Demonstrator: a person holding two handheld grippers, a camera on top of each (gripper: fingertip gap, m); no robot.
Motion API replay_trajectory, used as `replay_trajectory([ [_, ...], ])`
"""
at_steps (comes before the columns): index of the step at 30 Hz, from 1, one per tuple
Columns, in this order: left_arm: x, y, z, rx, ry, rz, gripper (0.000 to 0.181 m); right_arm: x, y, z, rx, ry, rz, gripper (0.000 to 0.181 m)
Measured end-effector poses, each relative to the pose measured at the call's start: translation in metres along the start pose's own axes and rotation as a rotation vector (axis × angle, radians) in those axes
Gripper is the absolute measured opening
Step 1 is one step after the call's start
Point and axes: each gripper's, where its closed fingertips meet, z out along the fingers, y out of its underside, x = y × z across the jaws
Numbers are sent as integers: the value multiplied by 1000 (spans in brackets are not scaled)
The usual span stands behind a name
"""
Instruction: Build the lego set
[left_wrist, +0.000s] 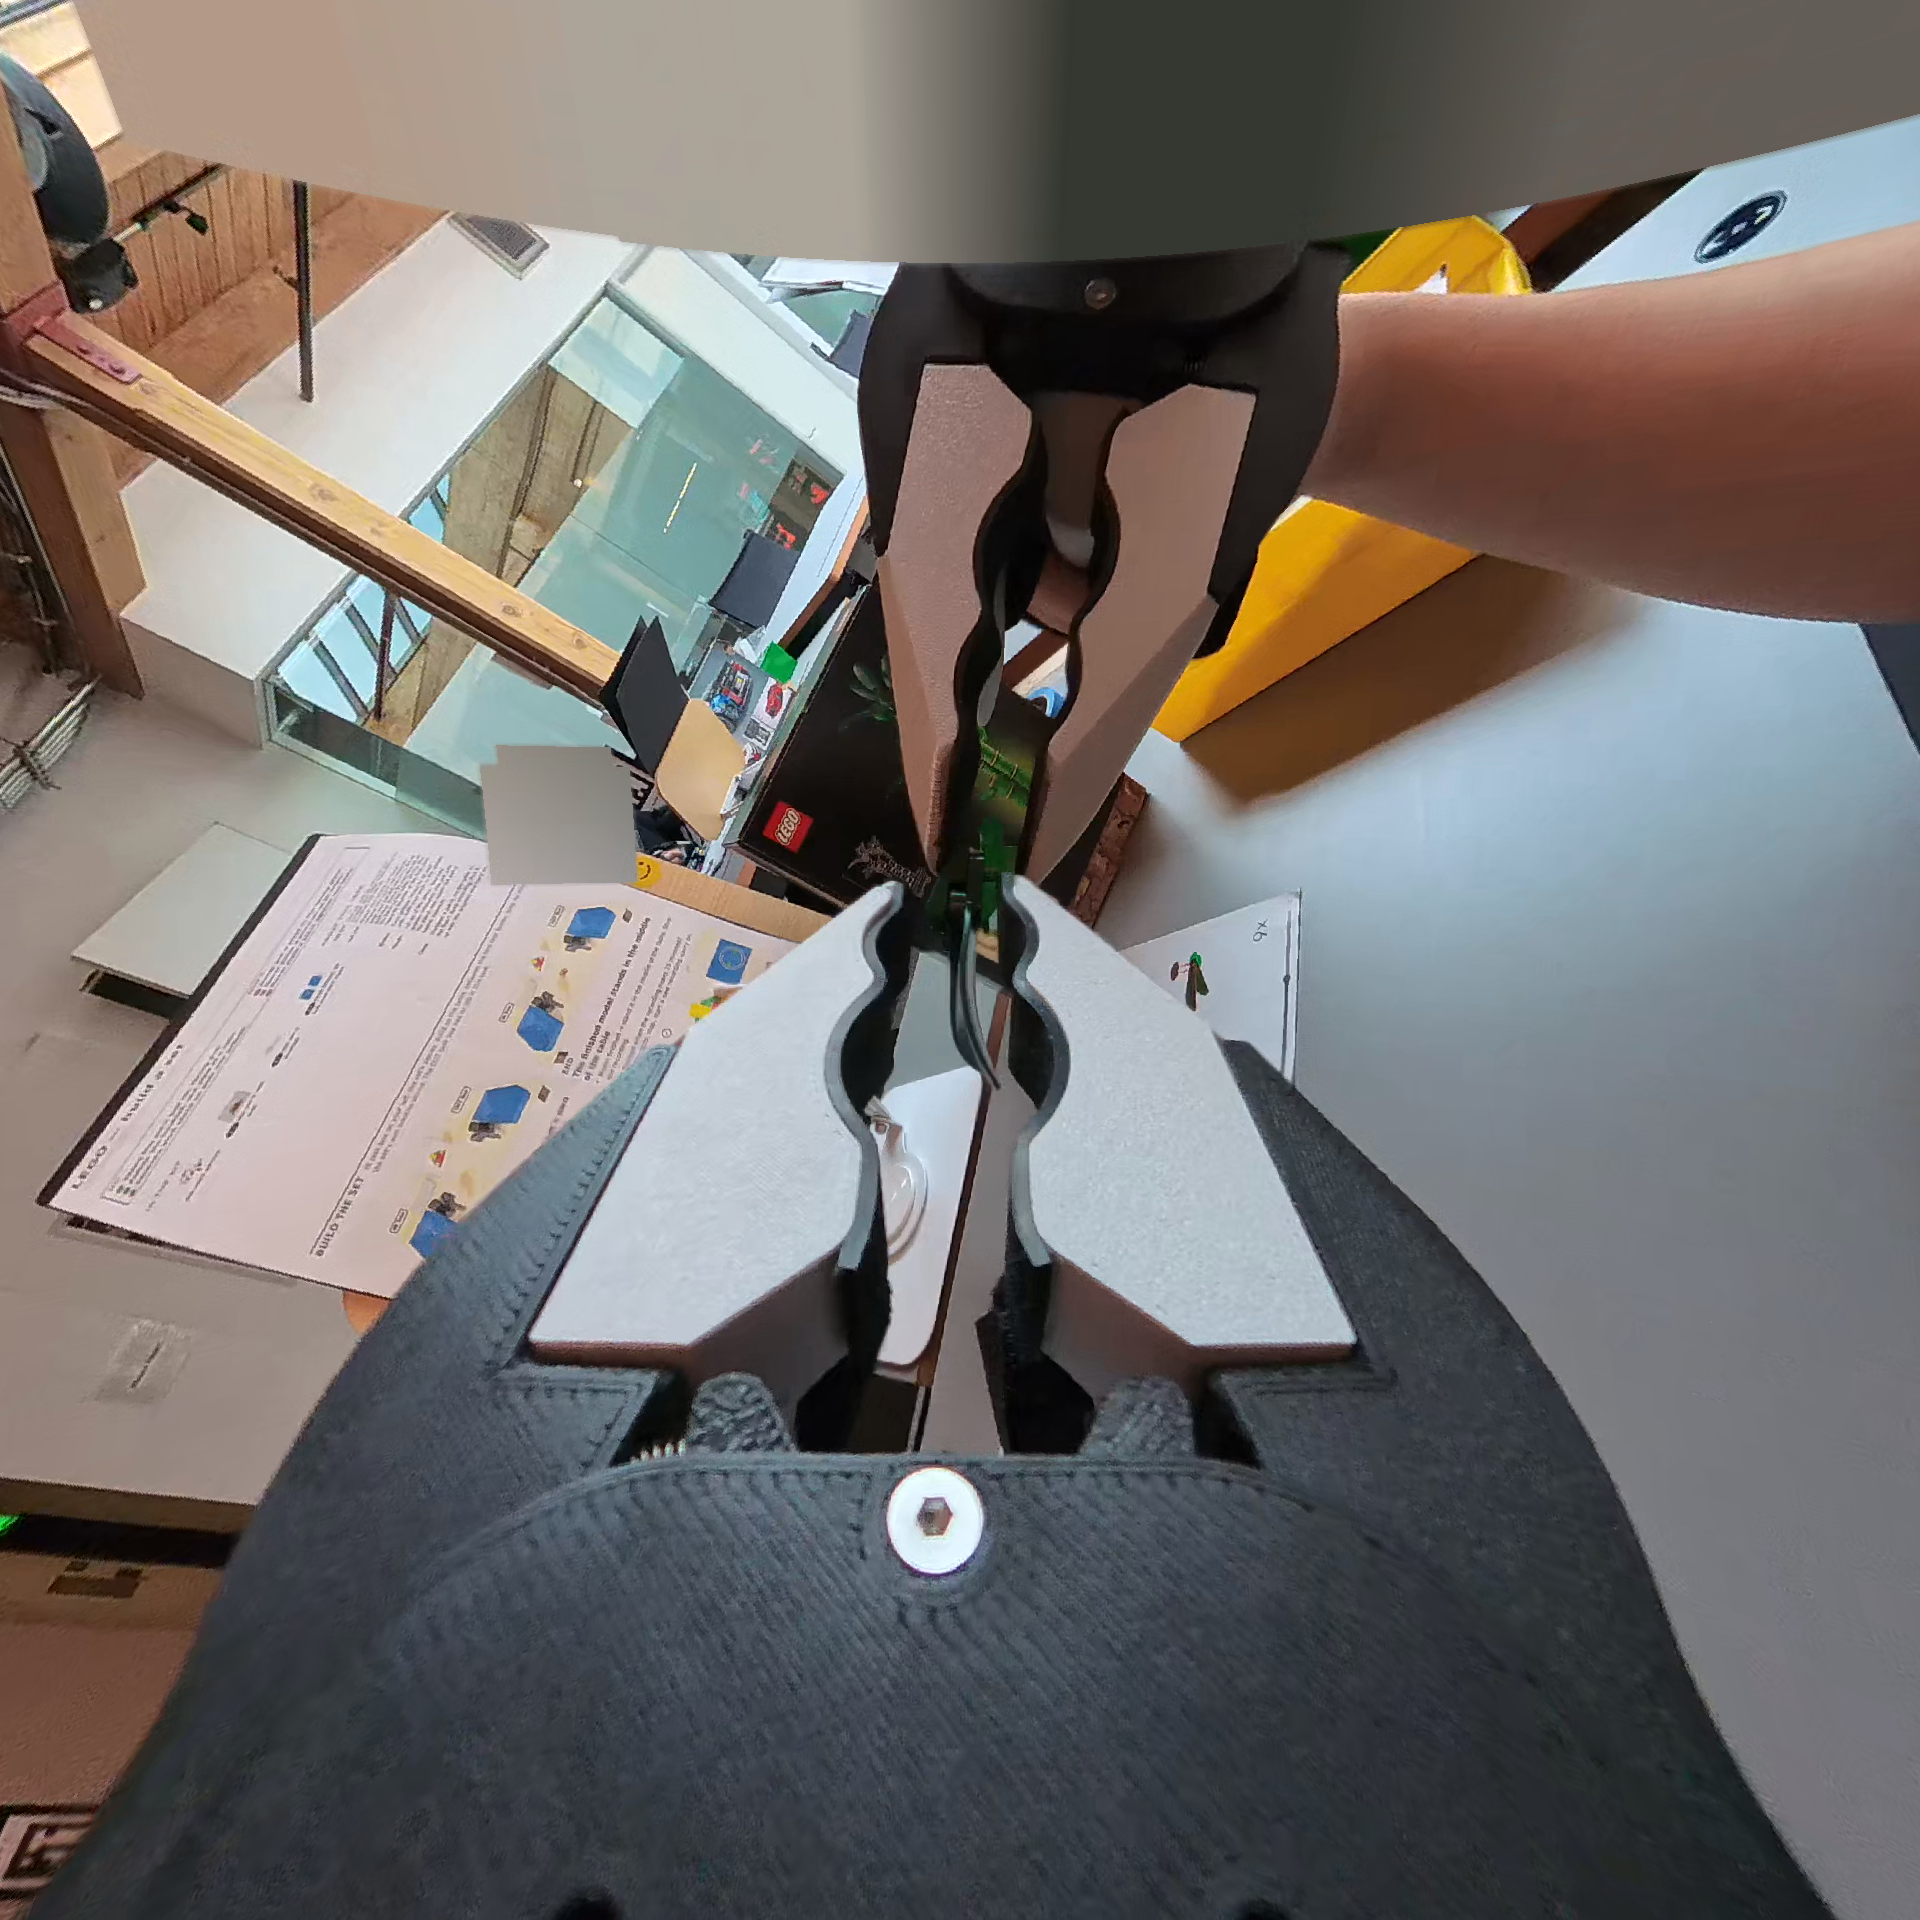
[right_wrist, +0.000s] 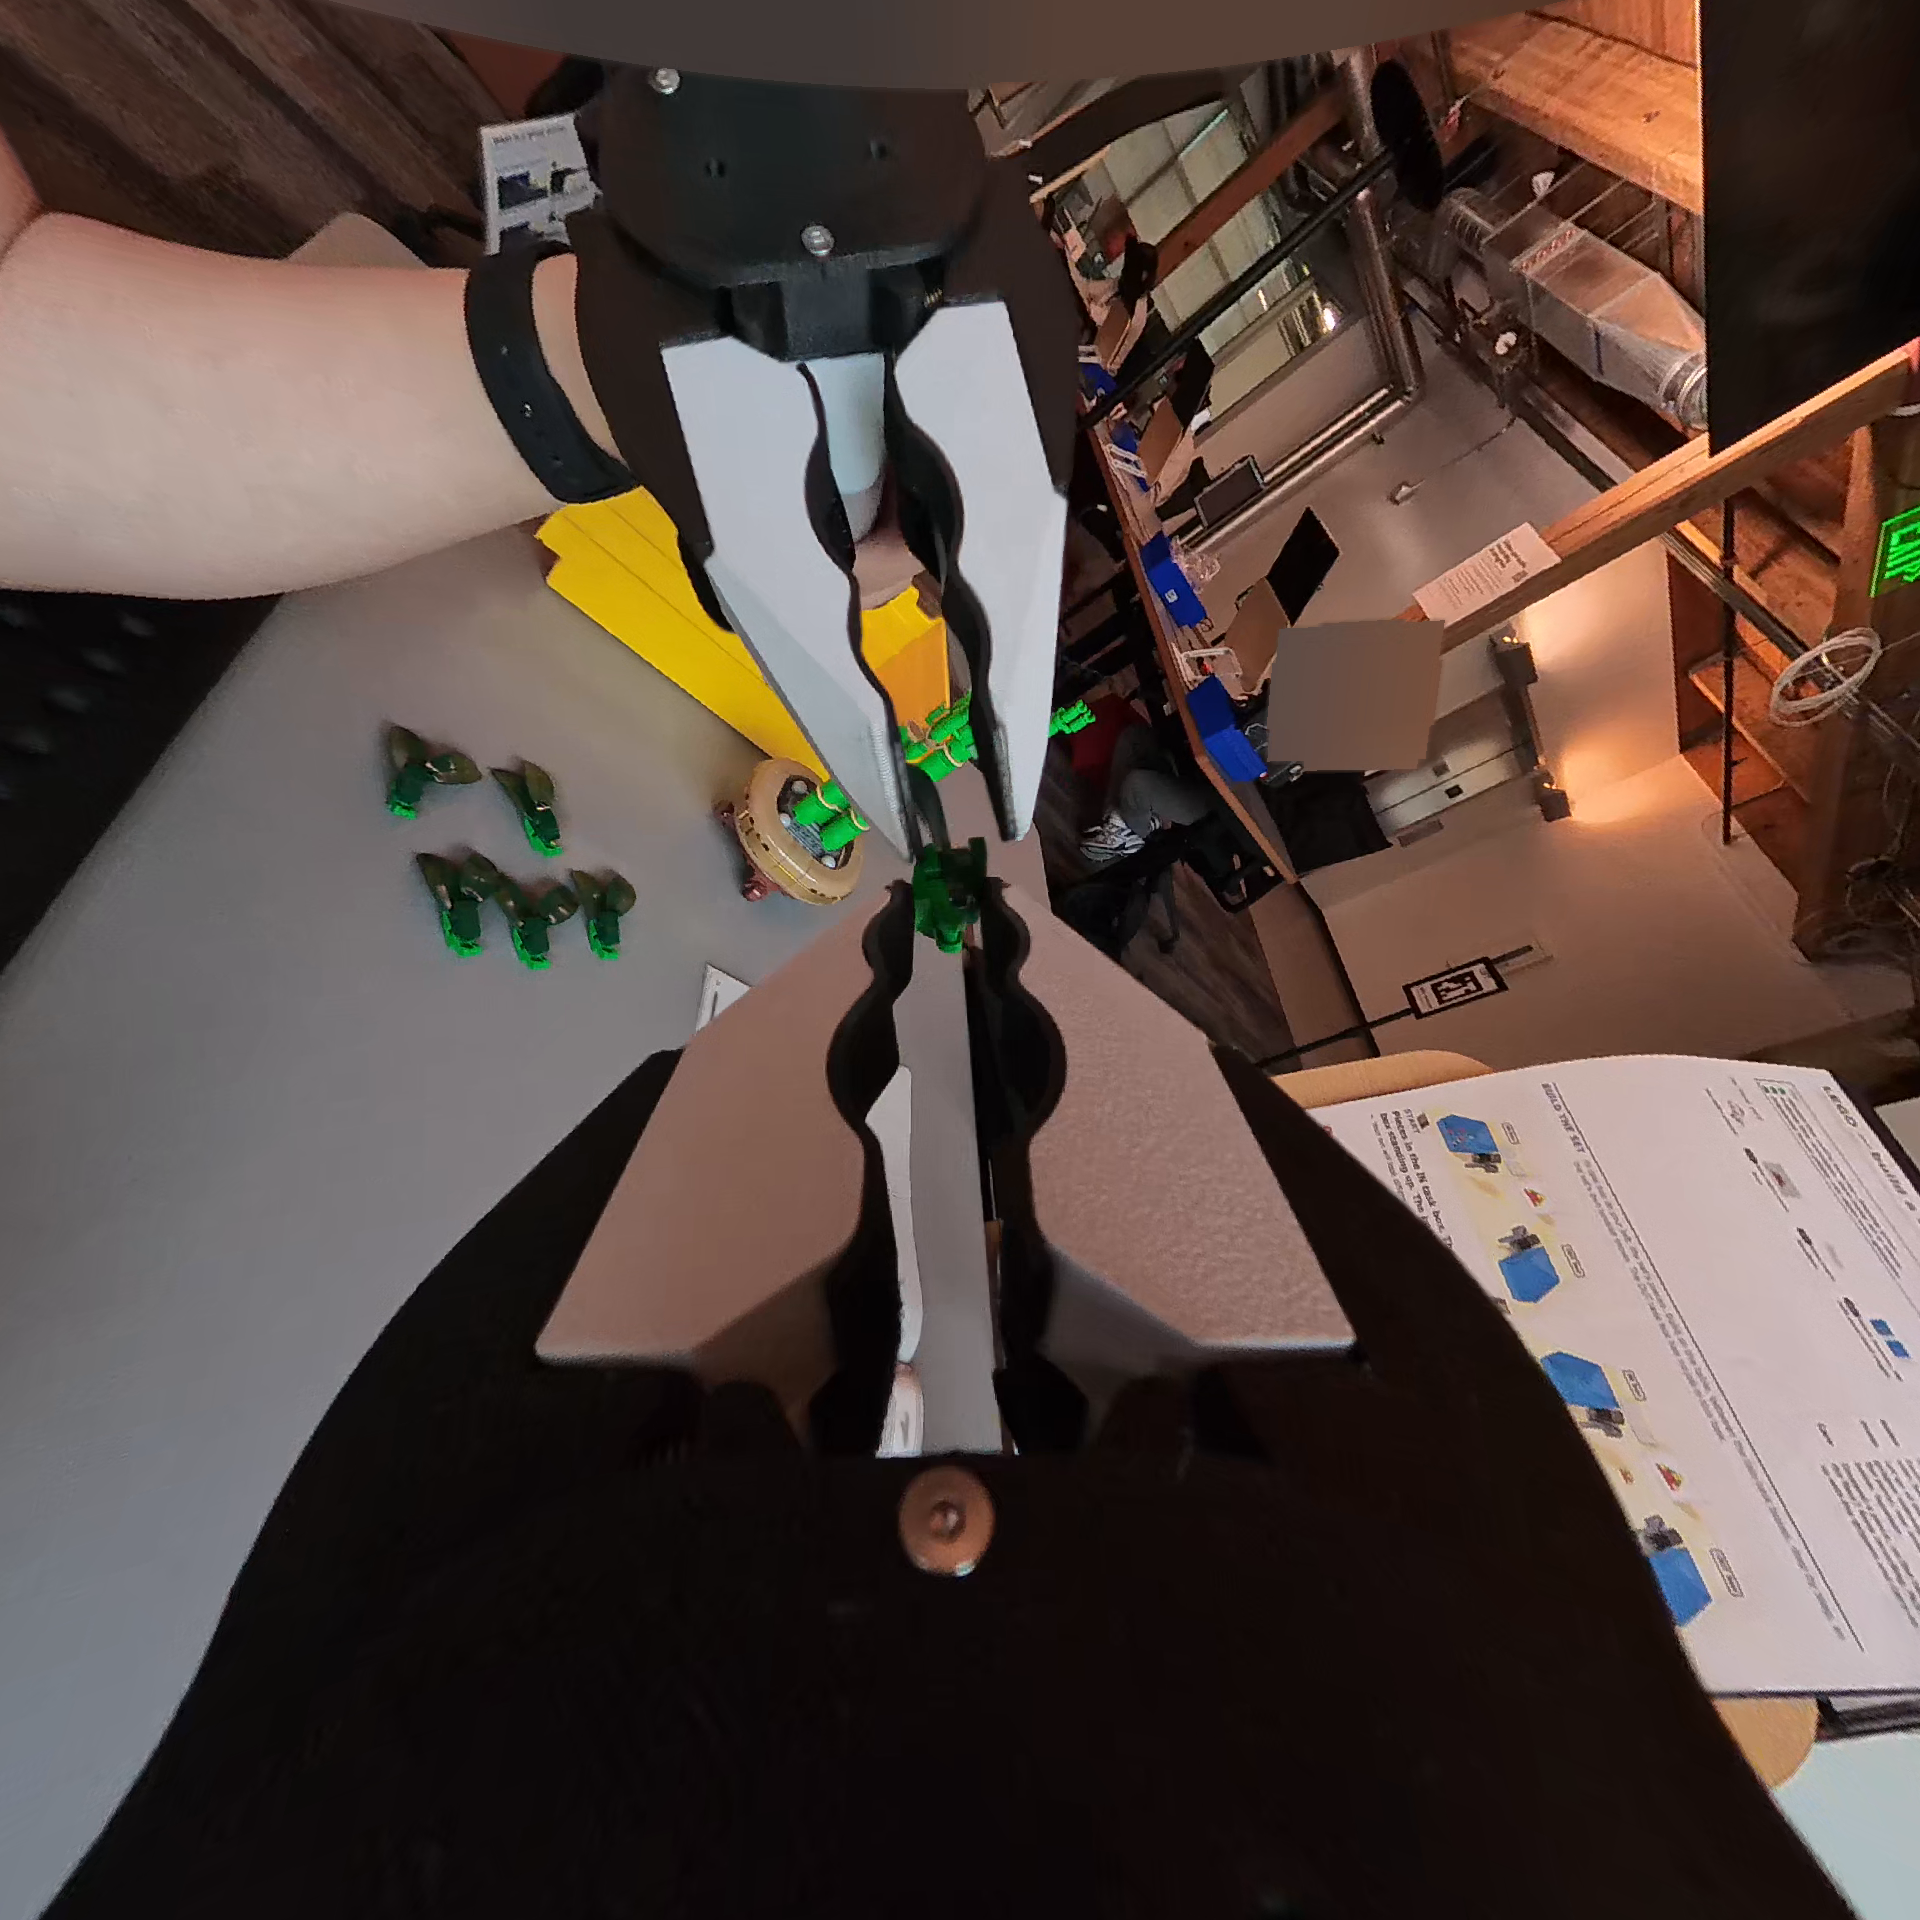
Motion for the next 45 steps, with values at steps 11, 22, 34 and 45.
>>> replay_trajectory([
  [11, 9, -7, 1, 46, 29, 37, 11, -6, -14, -13, 90, -51, 30, 11],
  [22, 15, -12, 1, 77, 98, -14, 11, -12, -14, -15, 97, -90, 42, 11],
  [34, 16, 6, 14, -54, 128, -48, 10, -11, 8, -11, -7, -99, 84, 10],
  [45, 6, -13, 8, 93, 37, -57, 11, -2, 2, -25, 36, -72, 119, 11],
])
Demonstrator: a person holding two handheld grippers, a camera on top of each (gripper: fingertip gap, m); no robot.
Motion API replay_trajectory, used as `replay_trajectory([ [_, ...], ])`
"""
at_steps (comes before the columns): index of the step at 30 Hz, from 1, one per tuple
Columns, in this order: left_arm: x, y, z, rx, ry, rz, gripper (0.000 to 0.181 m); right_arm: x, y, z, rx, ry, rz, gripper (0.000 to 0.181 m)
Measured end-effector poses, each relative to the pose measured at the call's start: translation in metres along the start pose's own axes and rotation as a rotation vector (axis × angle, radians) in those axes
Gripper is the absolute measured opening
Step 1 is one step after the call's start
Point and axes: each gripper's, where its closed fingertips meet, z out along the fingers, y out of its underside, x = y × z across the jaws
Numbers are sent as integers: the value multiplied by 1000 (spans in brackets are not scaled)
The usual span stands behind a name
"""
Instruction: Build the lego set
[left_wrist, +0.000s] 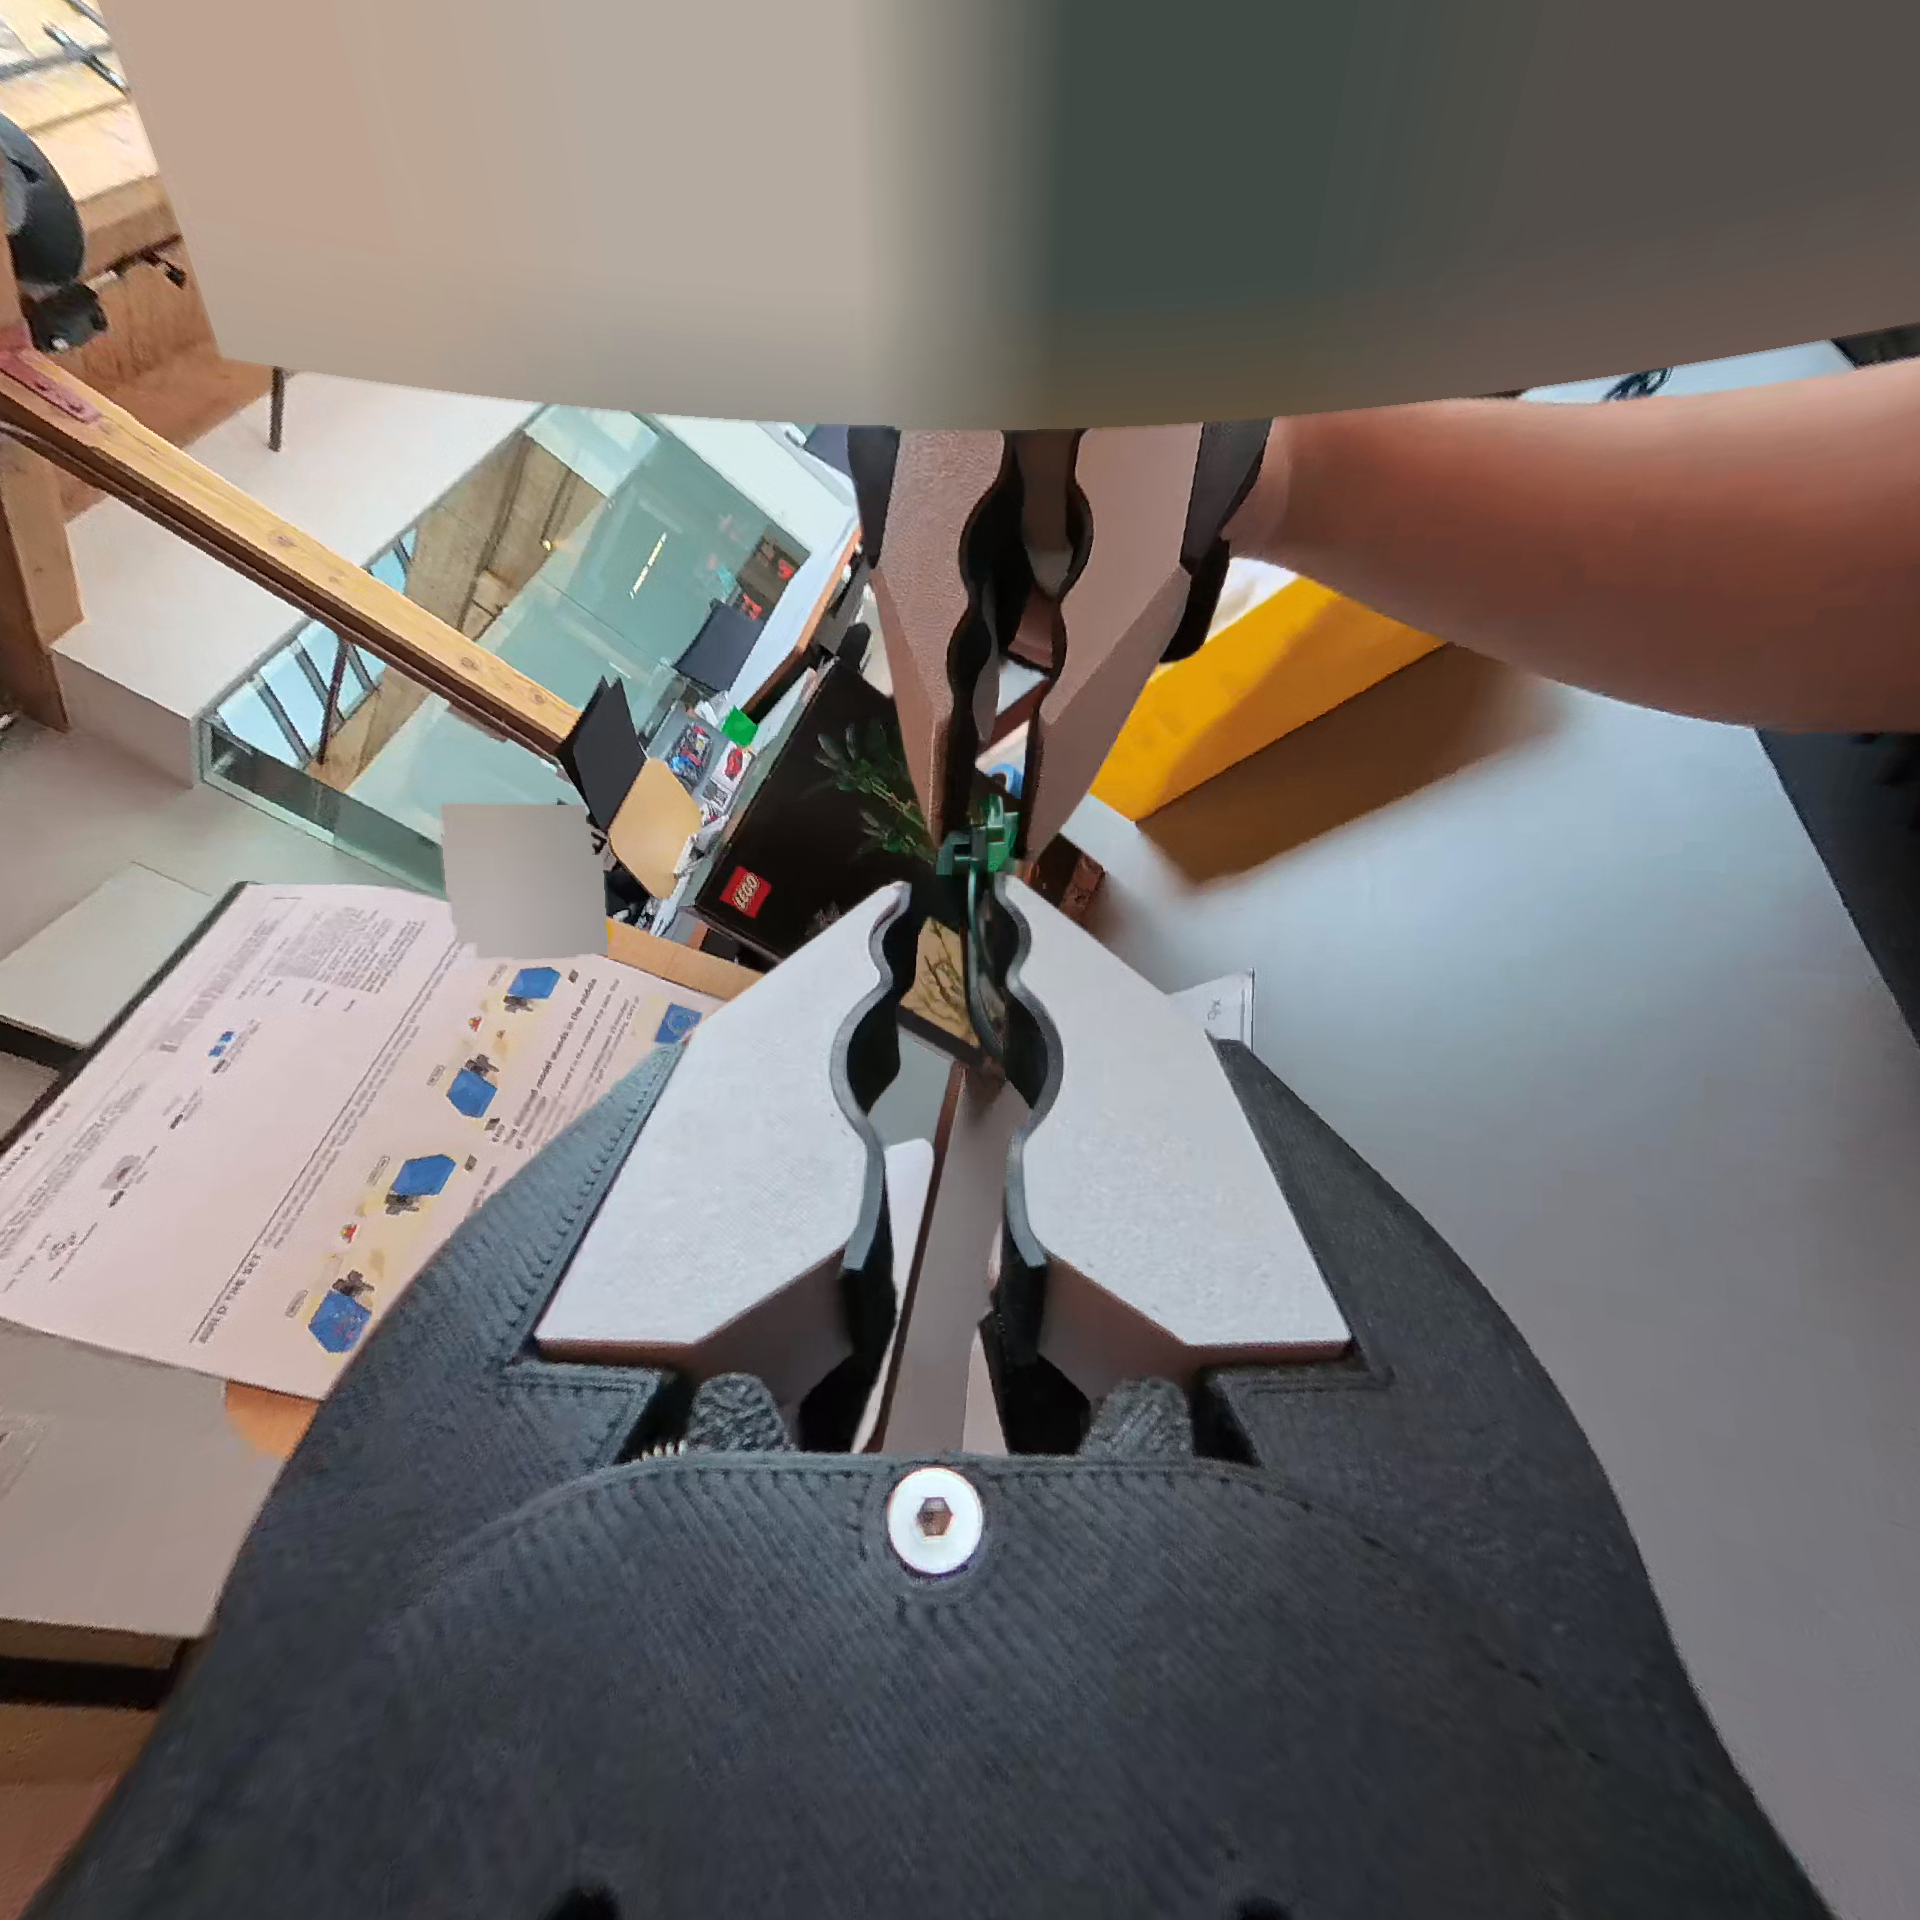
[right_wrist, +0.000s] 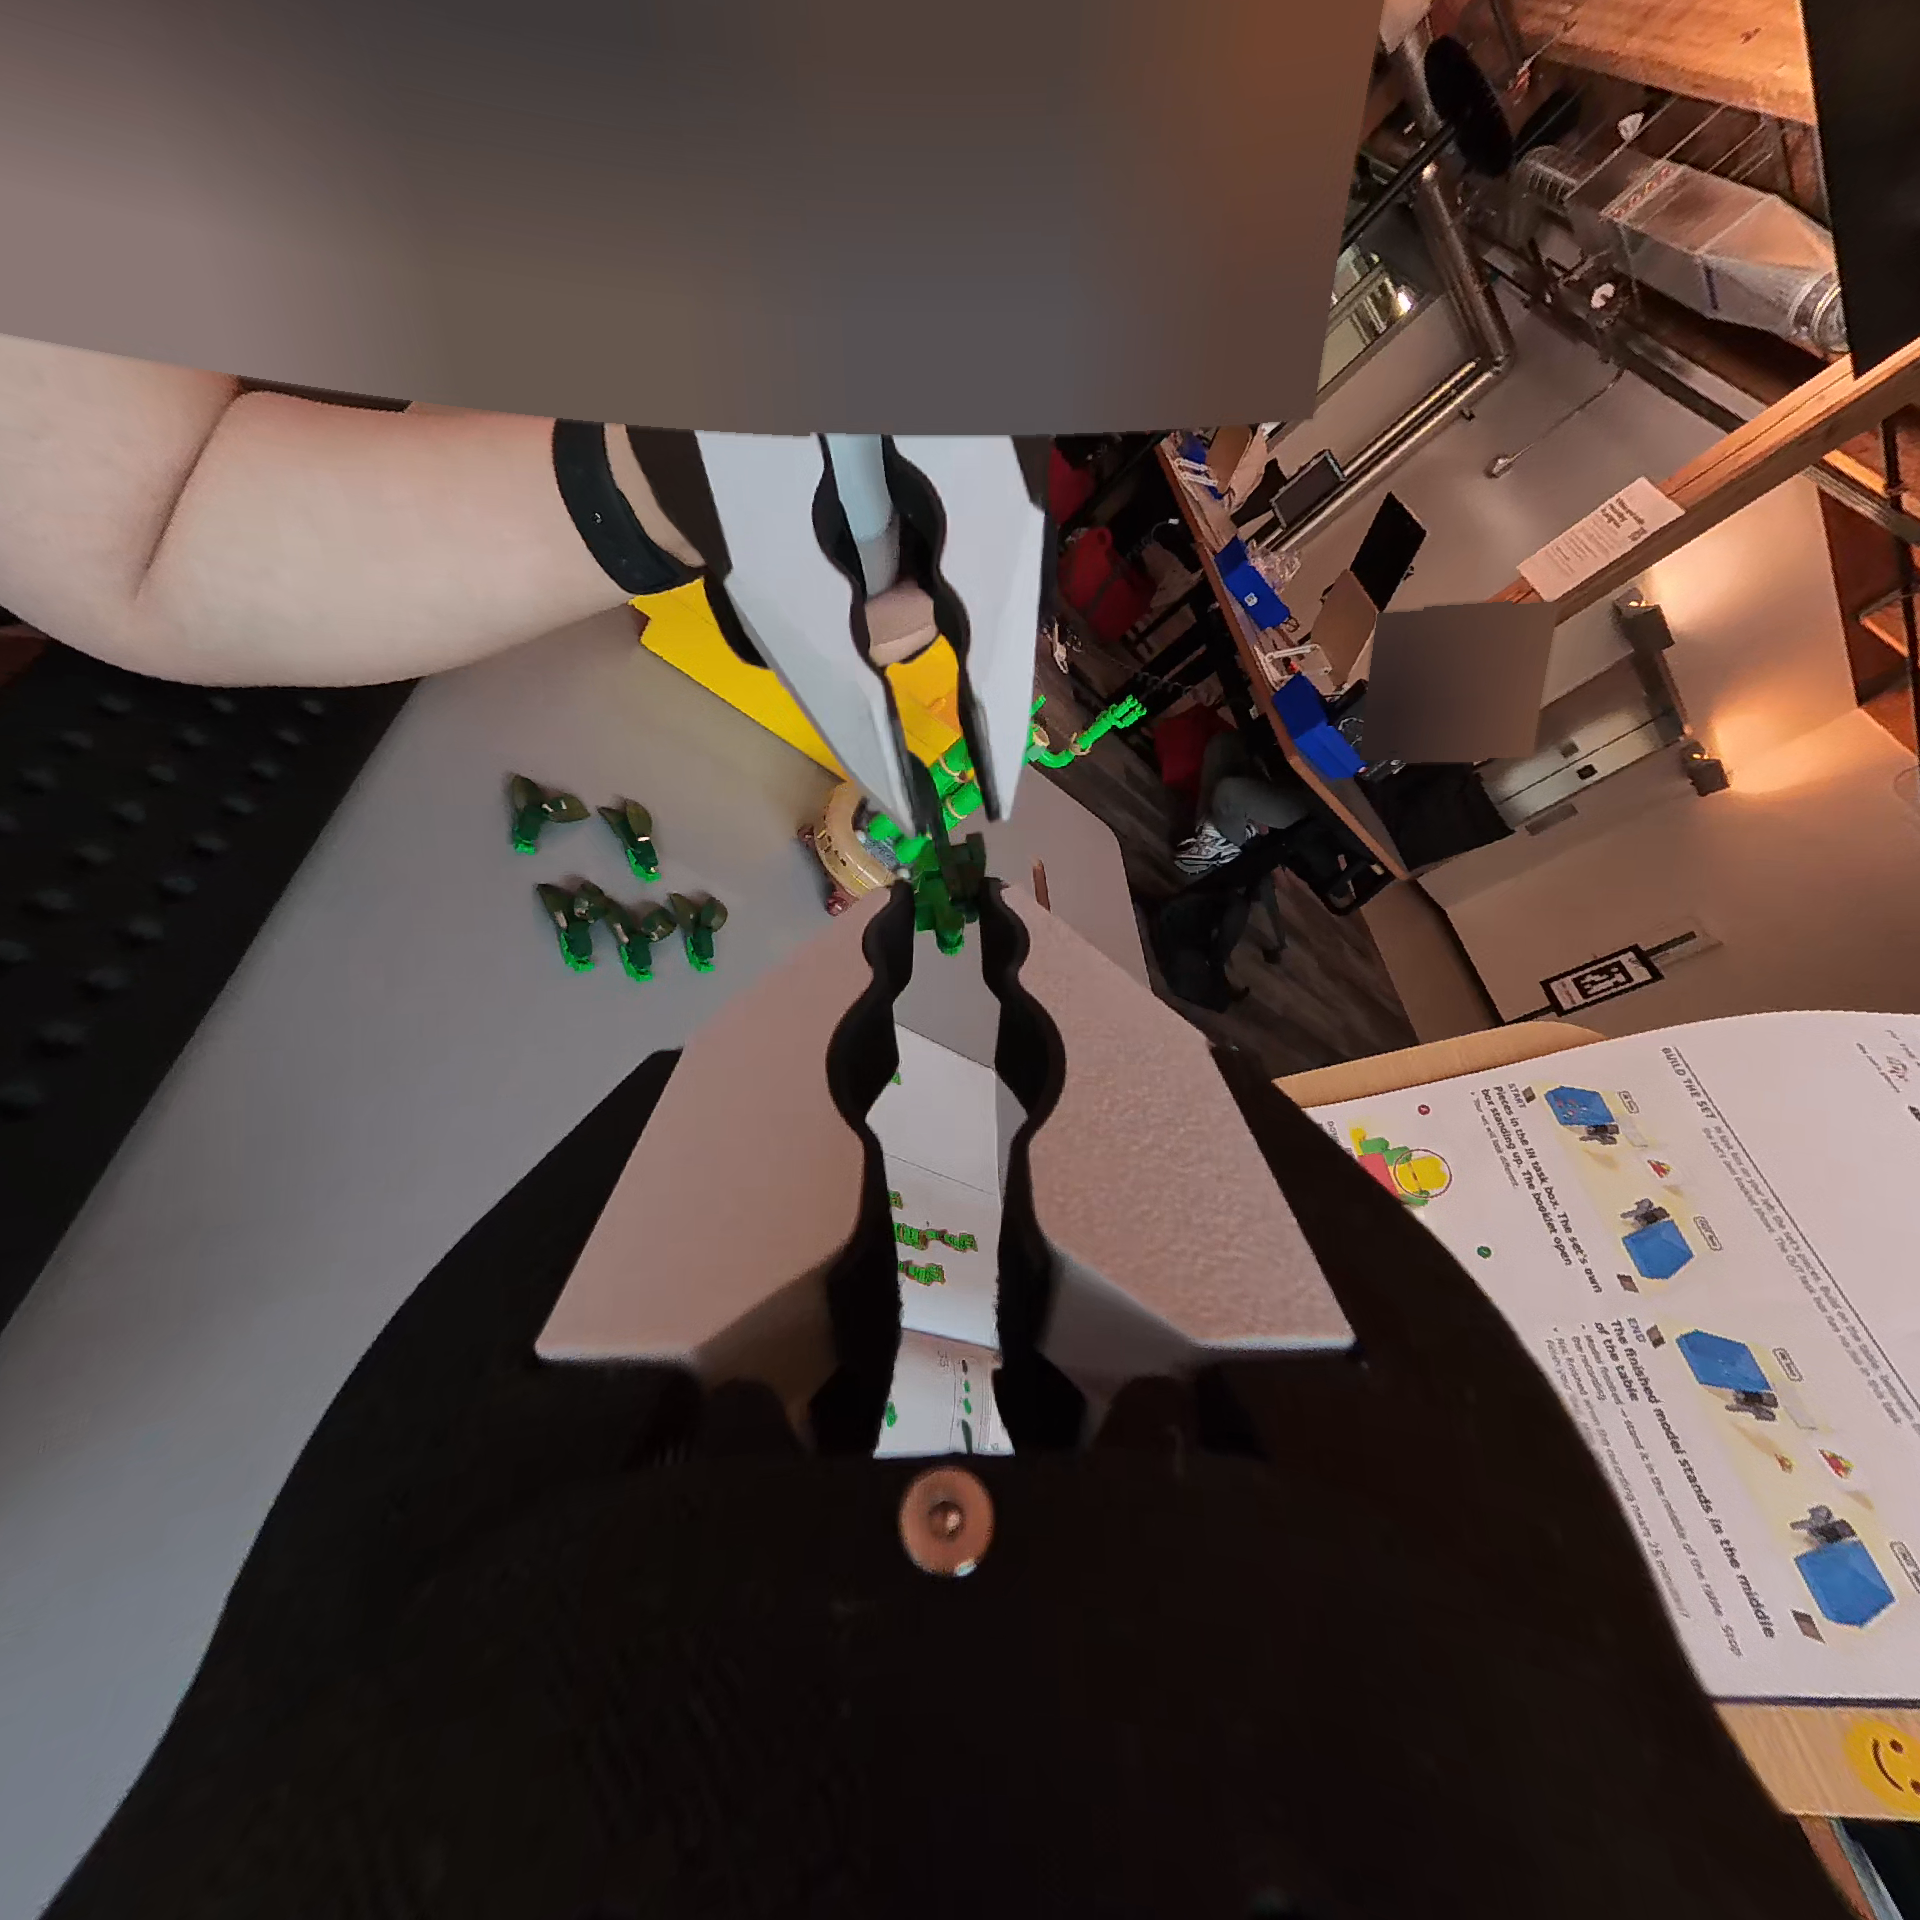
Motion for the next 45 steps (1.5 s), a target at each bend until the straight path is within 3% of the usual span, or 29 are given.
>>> replay_trajectory([
  [26, 5, -28, -7, 190, 31, -15, 12, -5, -33, -5, 139, 1, -54, 12],
  [45, 5, -41, -11, 181, 45, 15, 11, -5, -46, -9, 141, 57, -125, 11],
])
